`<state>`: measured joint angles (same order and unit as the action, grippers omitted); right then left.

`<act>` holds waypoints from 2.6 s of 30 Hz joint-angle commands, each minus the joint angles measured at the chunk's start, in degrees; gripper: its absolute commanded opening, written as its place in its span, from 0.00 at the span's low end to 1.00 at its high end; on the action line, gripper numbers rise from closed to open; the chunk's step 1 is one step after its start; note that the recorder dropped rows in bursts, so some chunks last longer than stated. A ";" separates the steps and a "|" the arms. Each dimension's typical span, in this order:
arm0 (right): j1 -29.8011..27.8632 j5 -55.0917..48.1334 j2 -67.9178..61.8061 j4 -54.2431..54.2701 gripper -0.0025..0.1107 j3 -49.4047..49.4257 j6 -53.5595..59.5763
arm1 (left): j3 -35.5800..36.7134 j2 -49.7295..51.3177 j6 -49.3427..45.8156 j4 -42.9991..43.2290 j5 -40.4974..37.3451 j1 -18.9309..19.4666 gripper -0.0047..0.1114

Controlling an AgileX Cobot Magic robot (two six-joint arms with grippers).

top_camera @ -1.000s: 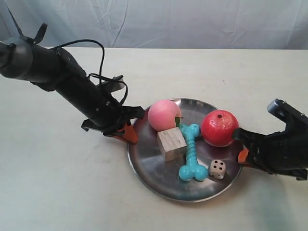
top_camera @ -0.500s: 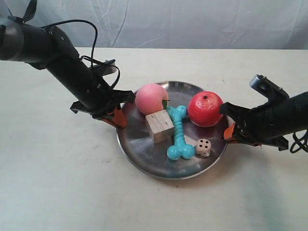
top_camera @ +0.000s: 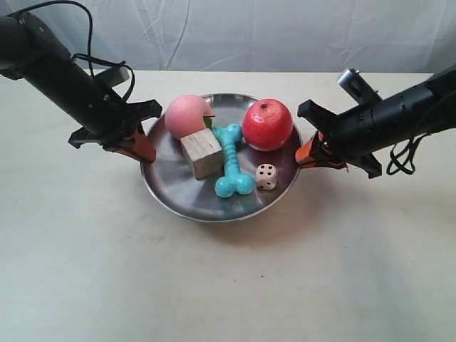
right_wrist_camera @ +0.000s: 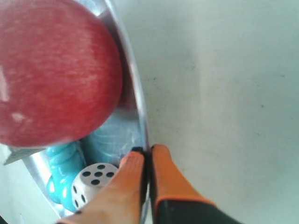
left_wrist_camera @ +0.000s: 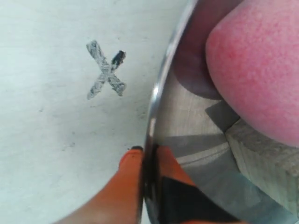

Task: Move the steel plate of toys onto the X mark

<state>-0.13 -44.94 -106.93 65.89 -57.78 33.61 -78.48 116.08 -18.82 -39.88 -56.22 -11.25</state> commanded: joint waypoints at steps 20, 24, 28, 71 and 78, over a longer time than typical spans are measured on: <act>16.27 -6.51 -23.10 -5.53 0.02 -28.17 -16.28 | -0.47 5.89 8.25 15.09 2.63 7.13 0.04; 16.25 -4.55 -23.56 -5.41 0.02 -28.17 -16.28 | -0.47 5.89 7.77 15.09 3.37 7.13 0.04; 16.25 -3.51 -23.56 -5.69 0.02 -28.17 -16.28 | -0.47 5.89 7.34 15.09 3.62 7.13 0.04; 16.14 0.51 -20.62 -19.39 0.38 -28.25 -21.83 | -0.47 0.80 6.77 15.95 4.32 11.25 0.29; 16.14 -1.27 -20.28 -27.92 0.38 -28.25 -27.17 | -0.47 -0.81 6.77 16.40 2.73 11.28 0.29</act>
<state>15.93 -45.00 -128.30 42.99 -85.74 9.08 -78.84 117.01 -12.19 -23.57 -52.90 -0.16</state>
